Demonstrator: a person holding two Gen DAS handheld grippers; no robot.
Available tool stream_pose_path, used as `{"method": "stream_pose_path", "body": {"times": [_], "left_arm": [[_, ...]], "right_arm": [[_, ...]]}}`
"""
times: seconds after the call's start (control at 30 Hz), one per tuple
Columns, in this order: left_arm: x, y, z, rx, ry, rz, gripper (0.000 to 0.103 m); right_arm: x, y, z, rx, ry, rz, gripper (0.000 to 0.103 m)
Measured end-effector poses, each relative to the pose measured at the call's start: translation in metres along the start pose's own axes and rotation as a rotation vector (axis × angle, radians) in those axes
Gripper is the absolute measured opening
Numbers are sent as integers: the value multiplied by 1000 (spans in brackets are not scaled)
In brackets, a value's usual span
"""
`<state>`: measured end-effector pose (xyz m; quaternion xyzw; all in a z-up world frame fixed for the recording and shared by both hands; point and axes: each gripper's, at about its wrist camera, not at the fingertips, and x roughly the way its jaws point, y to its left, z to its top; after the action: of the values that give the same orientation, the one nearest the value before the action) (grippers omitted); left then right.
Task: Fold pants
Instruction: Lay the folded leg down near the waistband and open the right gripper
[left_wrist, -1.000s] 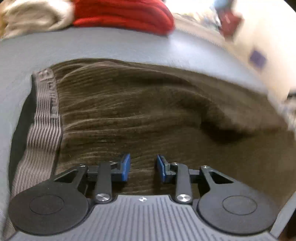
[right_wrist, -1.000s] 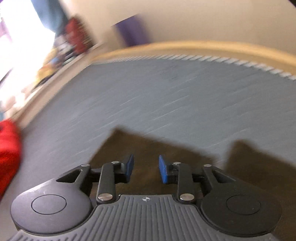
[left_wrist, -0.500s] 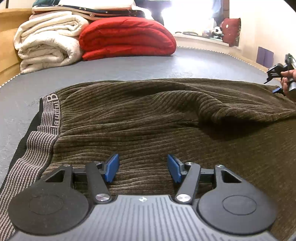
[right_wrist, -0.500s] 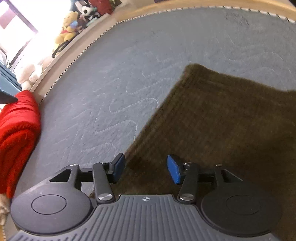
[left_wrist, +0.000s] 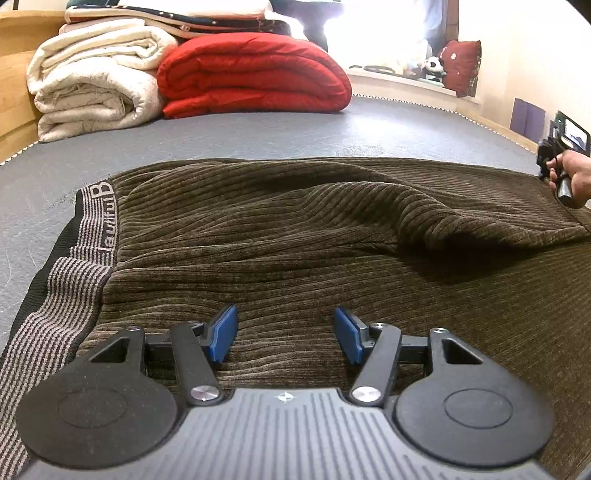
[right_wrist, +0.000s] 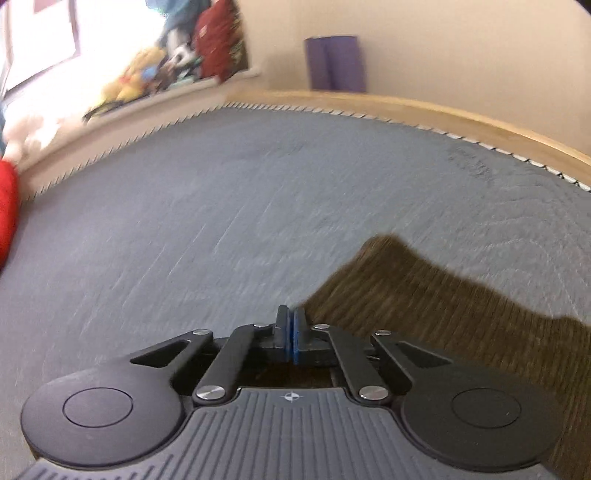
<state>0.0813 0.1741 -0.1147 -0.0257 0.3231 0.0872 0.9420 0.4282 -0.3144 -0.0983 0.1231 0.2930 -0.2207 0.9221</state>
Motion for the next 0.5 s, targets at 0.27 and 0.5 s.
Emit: {"method": "stream_pose_path", "body": {"times": [0.27, 0.5], "left_arm": [[2, 1, 0, -8, 0, -8, 65], [1, -3, 1, 13, 4, 7, 65]], "right_arm": [[3, -38, 27, 102, 29, 134, 4], [-107, -17, 52, -107, -53, 347, 21]]}}
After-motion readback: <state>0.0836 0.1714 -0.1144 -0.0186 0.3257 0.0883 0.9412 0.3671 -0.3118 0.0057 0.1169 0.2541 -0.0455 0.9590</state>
